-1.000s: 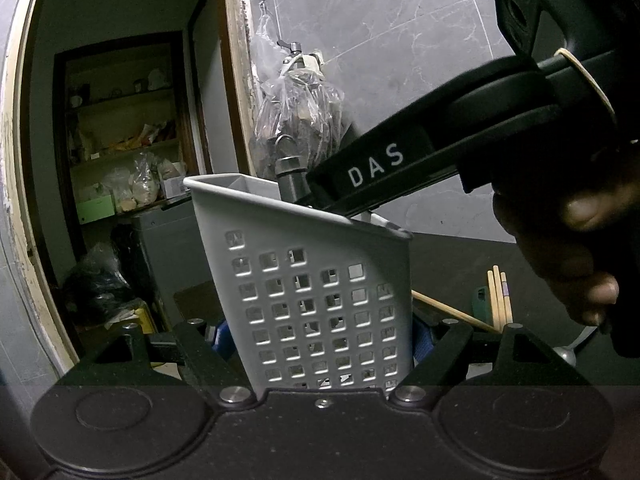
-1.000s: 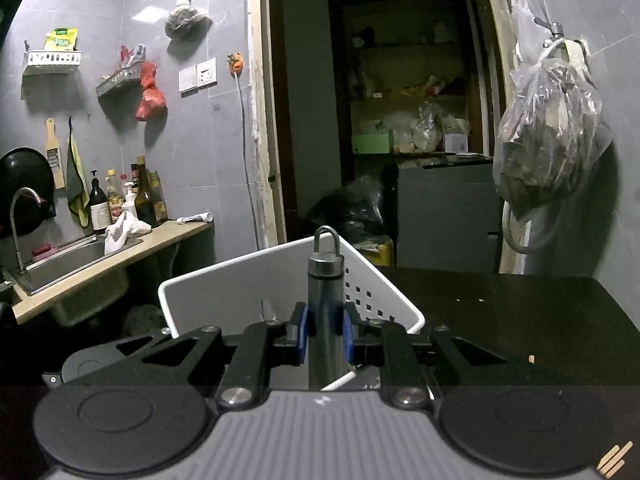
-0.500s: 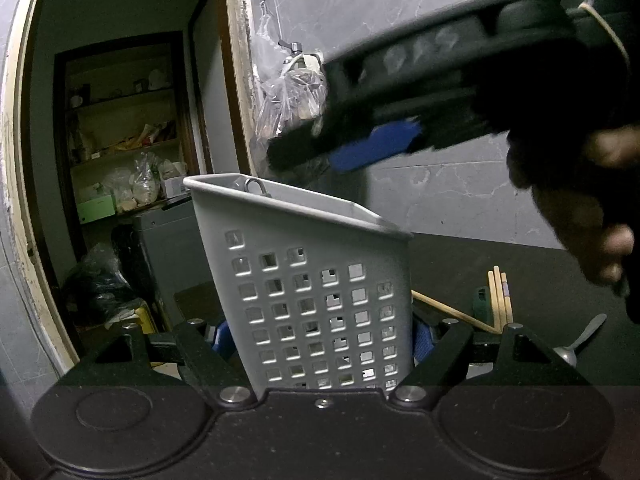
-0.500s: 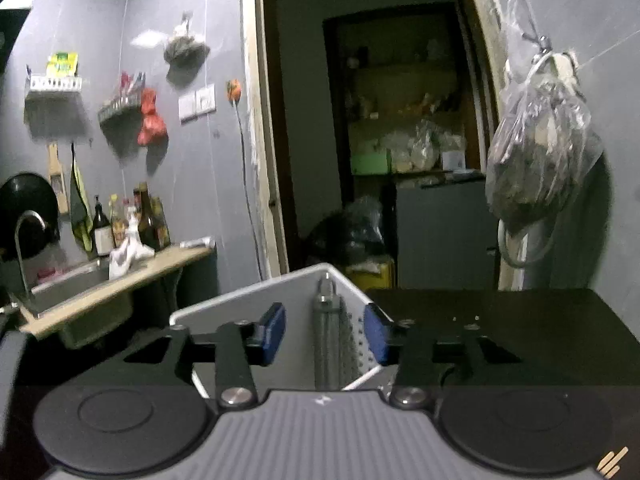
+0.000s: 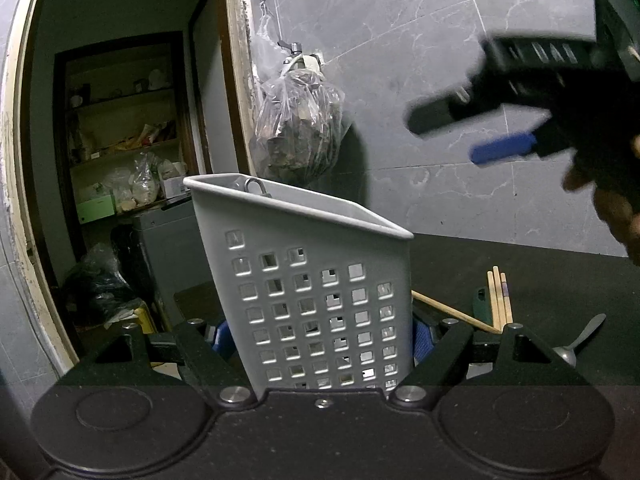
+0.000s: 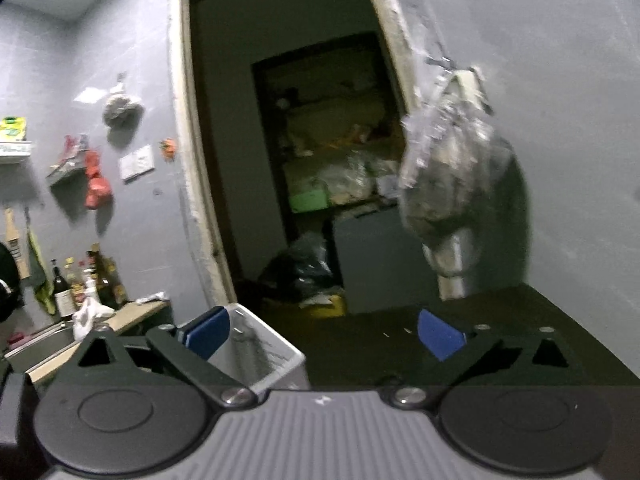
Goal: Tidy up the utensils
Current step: 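Open the right tool and move it back over the utensil pile, then grasp the metal spoon by its handle with the right tool, then carry the spoon with the right tool and drop it into the caddy, then move the open right tool back toward the utensil pile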
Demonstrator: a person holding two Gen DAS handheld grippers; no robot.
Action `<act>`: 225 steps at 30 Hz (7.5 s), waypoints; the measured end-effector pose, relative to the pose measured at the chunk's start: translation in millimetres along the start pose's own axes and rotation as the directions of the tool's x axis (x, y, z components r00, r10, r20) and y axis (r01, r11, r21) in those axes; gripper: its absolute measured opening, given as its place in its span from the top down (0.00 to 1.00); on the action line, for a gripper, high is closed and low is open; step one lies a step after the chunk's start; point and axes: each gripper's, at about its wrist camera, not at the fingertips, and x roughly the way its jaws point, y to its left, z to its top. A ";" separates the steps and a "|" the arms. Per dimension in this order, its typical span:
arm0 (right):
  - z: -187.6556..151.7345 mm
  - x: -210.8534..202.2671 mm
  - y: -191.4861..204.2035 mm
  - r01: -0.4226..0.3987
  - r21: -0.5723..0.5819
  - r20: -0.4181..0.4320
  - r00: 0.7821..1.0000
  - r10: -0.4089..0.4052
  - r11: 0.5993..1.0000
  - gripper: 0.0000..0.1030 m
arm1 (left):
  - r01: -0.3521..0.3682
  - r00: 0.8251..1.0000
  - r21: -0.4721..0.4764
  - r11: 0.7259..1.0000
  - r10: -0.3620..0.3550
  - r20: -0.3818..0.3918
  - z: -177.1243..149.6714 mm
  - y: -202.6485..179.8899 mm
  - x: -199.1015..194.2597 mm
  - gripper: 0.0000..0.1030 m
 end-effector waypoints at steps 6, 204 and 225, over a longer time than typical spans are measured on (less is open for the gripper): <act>-26.6 -12.5 -24.0 0.084 0.040 -0.097 0.992 -0.080 0.996 0.00 | 0.000 1.000 0.000 1.000 0.000 0.000 -0.1 -0.1 0.0 0.21; -99.0 40.1 3.7 0.051 -0.313 -0.287 0.947 -0.145 0.949 0.00 | 0.008 1.000 0.011 1.000 -0.008 0.003 -4.2 0.3 -6.3 0.21; -85.9 76.3 -7.2 -0.029 -0.234 -0.401 0.913 -0.069 0.972 0.19 | 0.005 1.000 0.017 1.000 -0.005 -0.001 -4.7 -0.7 -6.8 0.21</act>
